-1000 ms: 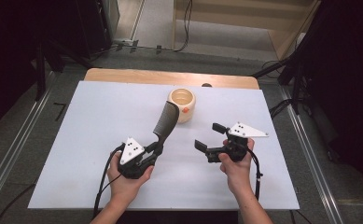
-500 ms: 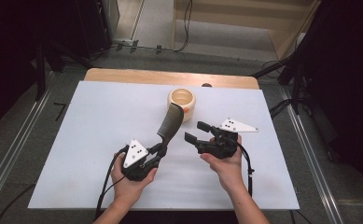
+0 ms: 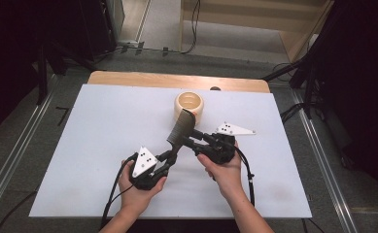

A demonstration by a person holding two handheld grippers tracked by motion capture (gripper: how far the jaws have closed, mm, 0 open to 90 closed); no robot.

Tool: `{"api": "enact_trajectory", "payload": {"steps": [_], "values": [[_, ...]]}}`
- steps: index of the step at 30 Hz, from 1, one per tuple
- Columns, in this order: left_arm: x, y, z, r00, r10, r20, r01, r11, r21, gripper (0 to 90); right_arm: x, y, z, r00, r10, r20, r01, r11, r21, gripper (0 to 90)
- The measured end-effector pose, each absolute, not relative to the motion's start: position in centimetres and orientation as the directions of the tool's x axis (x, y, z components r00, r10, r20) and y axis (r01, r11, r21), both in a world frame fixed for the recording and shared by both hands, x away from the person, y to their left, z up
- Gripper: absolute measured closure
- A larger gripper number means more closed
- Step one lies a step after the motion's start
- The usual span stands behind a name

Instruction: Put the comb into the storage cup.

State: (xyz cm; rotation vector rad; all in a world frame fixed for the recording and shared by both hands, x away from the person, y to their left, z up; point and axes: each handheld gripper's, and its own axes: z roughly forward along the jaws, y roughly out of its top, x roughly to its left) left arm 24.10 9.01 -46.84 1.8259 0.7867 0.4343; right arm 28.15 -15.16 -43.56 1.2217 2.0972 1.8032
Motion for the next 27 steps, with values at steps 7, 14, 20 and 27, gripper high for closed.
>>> {"api": "enact_trajectory", "payload": {"steps": [7,14,20,27], "values": [[23.8,8.6,-47.0,0.726,0.685,-0.059,0.302,-0.24,0.923,73.2,28.5,-14.3,-43.9,-0.658,0.6,0.456,0.539,-0.048,0.841,59.3],[23.7,8.4,-46.9,0.731,0.681,-0.052,0.292,-0.244,0.925,73.2,28.7,-13.9,-44.0,-0.642,0.597,0.481,0.555,-0.07,0.829,65.9],[23.6,8.4,-47.0,0.732,0.679,-0.055,0.293,-0.242,0.925,73.2,28.9,-13.9,-44.1,-0.634,0.578,0.514,0.581,-0.082,0.81,70.8],[23.6,8.3,-47.0,0.737,0.674,-0.057,0.289,-0.238,0.927,73.2,29.1,-13.9,-44.3,-0.635,0.555,0.538,0.593,-0.097,0.8,76.2]]}}
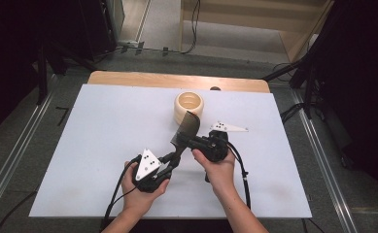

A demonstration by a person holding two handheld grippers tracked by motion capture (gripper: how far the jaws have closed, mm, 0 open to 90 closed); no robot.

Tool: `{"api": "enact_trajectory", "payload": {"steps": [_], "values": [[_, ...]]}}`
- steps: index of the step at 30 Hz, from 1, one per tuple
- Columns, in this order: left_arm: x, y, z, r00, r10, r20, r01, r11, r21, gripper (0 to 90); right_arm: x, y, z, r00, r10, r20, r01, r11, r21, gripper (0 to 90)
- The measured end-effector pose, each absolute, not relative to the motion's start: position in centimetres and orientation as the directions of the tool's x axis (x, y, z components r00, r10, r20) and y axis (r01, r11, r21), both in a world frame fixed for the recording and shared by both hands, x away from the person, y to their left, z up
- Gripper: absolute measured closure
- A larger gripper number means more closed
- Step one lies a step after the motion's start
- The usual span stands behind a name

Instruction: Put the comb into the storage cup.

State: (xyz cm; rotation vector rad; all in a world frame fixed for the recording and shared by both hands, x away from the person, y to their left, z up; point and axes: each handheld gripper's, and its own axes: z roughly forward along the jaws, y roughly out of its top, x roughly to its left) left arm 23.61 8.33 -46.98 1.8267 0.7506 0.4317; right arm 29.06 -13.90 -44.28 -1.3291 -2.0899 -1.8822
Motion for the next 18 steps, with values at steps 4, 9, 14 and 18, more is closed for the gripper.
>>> {"api": "enact_trajectory", "payload": {"steps": [4,9,14,18], "values": [[23.67,8.41,-46.95,0.744,0.665,-0.061,0.288,-0.236,0.928,73.1,29.09,-14.0,-44.31,-0.636,0.538,0.553,0.598,-0.108,0.794,80.1],[23.82,8.5,-46.97,0.754,0.652,-0.079,0.297,-0.231,0.926,72.8,28.83,-13.89,-44.14,-0.656,0.529,0.538,0.579,-0.104,0.808,81.8],[23.95,8.84,-46.76,0.758,0.644,-0.108,0.31,-0.209,0.928,55.9,28.63,-13.7,-43.85,-0.671,0.556,0.491,0.542,-0.085,0.836,82.1],[23.82,9.14,-46.48,0.756,0.647,-0.104,0.299,-0.199,0.933,40.3,28.6,-13.77,-43.74,-0.675,0.562,0.477,0.529,-0.082,0.845,82.1]]}}
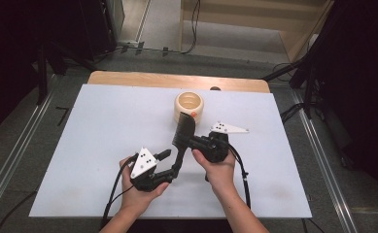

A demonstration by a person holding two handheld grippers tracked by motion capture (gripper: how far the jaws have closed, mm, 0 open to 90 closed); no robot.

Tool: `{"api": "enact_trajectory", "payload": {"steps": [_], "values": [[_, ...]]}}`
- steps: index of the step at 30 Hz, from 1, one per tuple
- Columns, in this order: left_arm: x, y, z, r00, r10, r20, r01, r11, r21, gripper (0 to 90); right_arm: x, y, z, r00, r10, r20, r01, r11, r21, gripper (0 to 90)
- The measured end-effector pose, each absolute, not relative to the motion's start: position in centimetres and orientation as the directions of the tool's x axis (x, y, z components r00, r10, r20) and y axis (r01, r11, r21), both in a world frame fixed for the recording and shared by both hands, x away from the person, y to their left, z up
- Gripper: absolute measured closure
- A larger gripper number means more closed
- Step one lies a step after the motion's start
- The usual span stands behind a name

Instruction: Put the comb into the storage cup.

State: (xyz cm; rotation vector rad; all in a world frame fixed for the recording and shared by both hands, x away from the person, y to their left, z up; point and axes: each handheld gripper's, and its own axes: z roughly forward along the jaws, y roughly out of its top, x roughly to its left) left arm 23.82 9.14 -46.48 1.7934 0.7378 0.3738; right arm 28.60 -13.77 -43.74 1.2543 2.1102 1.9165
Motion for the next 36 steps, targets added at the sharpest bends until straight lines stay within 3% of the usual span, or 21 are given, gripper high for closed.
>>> {"api": "enact_trajectory", "payload": {"steps": [1,11,23,30,36], "values": [[23.9,9.5,-46.3,0.756,0.644,-0.119,0.306,-0.186,0.934,30.0,28.6,-13.9,-43.6,-0.678,0.57,0.465,0.519,-0.077,0.851,82.1],[24.1,11.8,-45.9,0.751,0.64,-0.163,0.31,-0.124,0.943,0.0,28.5,-14.4,-43.1,-0.696,0.583,0.419,0.473,-0.068,0.879,82.1],[24.4,15.6,-45.8,0.693,0.699,-0.177,0.319,-0.077,0.945,0.0,28.8,-14.6,-42.4,-0.705,0.6,0.378,0.432,-0.06,0.9,82.2],[24.7,17.3,-46.2,0.613,0.783,-0.105,0.303,-0.111,0.947,0.0,29.0,-15.1,-42.1,-0.695,0.623,0.359,0.415,-0.061,0.908,82.2],[24.9,18.8,-47.1,0.595,0.802,-0.053,0.297,-0.158,0.942,0.0,29.3,-15.4,-41.8,-0.693,0.634,0.342,0.398,-0.059,0.916,82.2]]}}
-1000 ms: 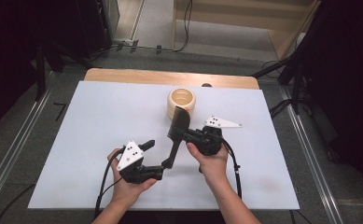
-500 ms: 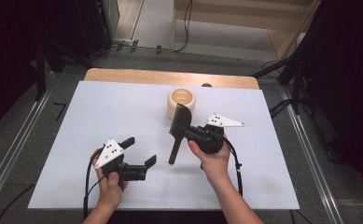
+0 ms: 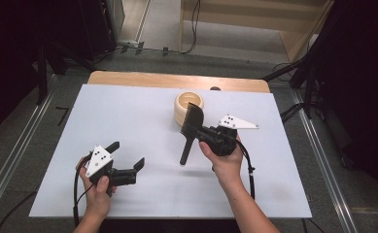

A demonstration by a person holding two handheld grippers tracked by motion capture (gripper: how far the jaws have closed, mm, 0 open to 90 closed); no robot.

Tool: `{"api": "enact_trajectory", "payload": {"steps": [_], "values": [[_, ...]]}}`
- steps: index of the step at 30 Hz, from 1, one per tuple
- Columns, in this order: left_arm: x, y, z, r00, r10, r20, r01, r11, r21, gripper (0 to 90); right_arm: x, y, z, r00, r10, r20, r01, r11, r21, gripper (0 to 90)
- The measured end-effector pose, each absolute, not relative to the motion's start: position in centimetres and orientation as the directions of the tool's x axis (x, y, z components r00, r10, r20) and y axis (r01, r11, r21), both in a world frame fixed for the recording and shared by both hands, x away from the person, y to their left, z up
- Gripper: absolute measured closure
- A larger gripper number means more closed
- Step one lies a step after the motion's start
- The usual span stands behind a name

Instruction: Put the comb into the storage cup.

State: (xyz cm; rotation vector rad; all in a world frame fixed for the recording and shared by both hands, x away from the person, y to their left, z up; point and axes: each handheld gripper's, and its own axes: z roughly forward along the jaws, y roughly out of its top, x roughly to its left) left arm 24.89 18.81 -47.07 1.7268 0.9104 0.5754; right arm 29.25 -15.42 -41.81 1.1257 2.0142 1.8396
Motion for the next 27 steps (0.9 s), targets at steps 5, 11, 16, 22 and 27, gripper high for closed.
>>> {"api": "enact_trajectory", "payload": {"steps": [5,11,16,22,27], "values": [[24.8,20.1,-47.4,0.577,0.816,-0.034,0.294,-0.169,0.941,0.0,29.6,-15.7,-41.7,-0.695,0.636,0.336,0.39,-0.059,0.919,82.2],[24.6,21.7,-47.5,0.576,0.817,-0.036,0.299,-0.169,0.939,0.0,29.9,-15.9,-41.4,-0.689,0.651,0.319,0.371,-0.062,0.927,82.2],[24.5,22.7,-47.7,0.57,0.821,-0.038,0.305,-0.169,0.937,0.0,30.1,-16.0,-41.1,-0.686,0.661,0.305,0.359,-0.057,0.932,82.2],[24.2,24.3,-47.9,0.558,0.83,-0.021,0.303,-0.18,0.936,0.0,30.7,-16.0,-40.6,-0.685,0.669,0.29,0.338,-0.061,0.939,82.2],[24.0,25.1,-48.0,0.551,0.834,-0.023,0.308,-0.178,0.935,0.0,30.9,-16.0,-40.4,-0.683,0.672,0.286,0.333,-0.063,0.941,82.2]]}}
